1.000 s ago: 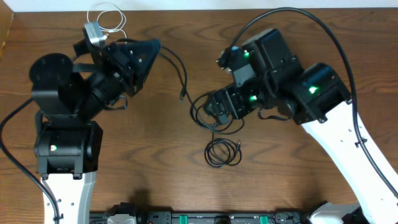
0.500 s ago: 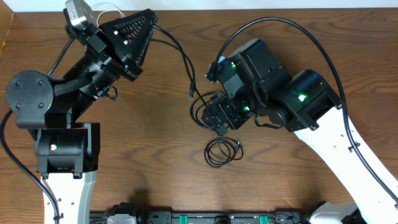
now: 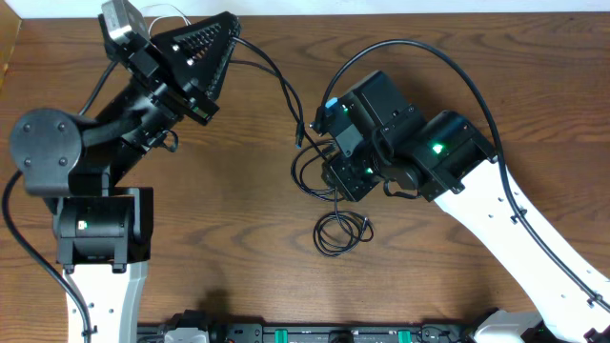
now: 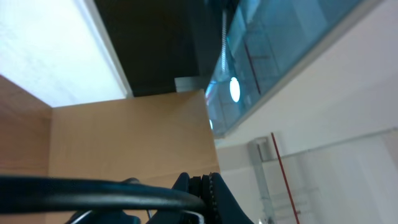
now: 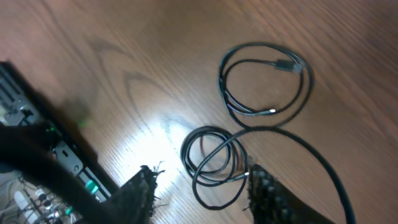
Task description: Untangle cables
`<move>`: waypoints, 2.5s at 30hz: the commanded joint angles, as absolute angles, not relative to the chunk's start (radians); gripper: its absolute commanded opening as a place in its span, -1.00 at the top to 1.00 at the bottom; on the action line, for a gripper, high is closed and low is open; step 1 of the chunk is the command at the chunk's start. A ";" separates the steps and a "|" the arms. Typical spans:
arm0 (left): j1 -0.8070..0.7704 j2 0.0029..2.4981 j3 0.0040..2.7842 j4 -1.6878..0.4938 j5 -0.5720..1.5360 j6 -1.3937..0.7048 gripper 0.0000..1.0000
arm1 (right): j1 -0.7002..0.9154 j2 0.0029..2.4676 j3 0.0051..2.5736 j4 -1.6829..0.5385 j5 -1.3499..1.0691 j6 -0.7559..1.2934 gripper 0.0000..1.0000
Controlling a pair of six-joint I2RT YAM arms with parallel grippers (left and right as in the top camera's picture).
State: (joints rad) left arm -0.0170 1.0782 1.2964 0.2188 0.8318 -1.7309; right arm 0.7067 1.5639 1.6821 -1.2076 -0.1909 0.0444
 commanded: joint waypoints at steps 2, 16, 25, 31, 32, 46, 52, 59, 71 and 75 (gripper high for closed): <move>-0.019 1.089 1.308 0.167 0.826 -1.699 0.85 | 0.710 1.530 1.703 -1.215 -0.128 0.062 0.08; -0.019 1.103 1.308 0.166 0.818 -1.703 0.84 | 0.710 1.486 1.702 -1.275 -0.107 0.035 0.07; -0.018 1.103 1.308 0.179 0.818 -1.768 0.85 | 0.711 1.499 1.686 -1.288 -0.159 -0.098 -0.10; 0.010 1.103 1.308 0.189 0.816 -1.772 0.85 | 0.714 1.508 1.671 -1.297 -0.177 -0.136 0.08; 0.015 1.103 1.308 0.189 0.819 -1.774 0.85 | 0.714 1.509 1.671 -1.299 -0.163 -0.136 0.10; 0.019 1.103 1.308 0.189 0.827 -1.839 0.85 | 0.714 1.512 1.649 -1.287 -0.137 -0.163 0.12; 0.019 1.103 1.308 0.189 0.827 -1.839 0.85 | 0.714 1.512 1.626 -1.265 -0.137 -0.166 0.18; 0.019 1.103 1.308 0.188 0.830 -1.838 0.85 | 0.714 1.512 1.626 -1.252 -0.137 -0.165 0.83; 0.030 1.118 1.308 0.009 0.822 -1.565 0.43 | 0.696 1.446 1.728 -1.227 -0.156 0.114 0.98; 0.030 1.137 1.308 -0.159 0.823 -1.351 -0.70 | 0.674 1.390 1.807 -1.229 -0.221 0.158 0.97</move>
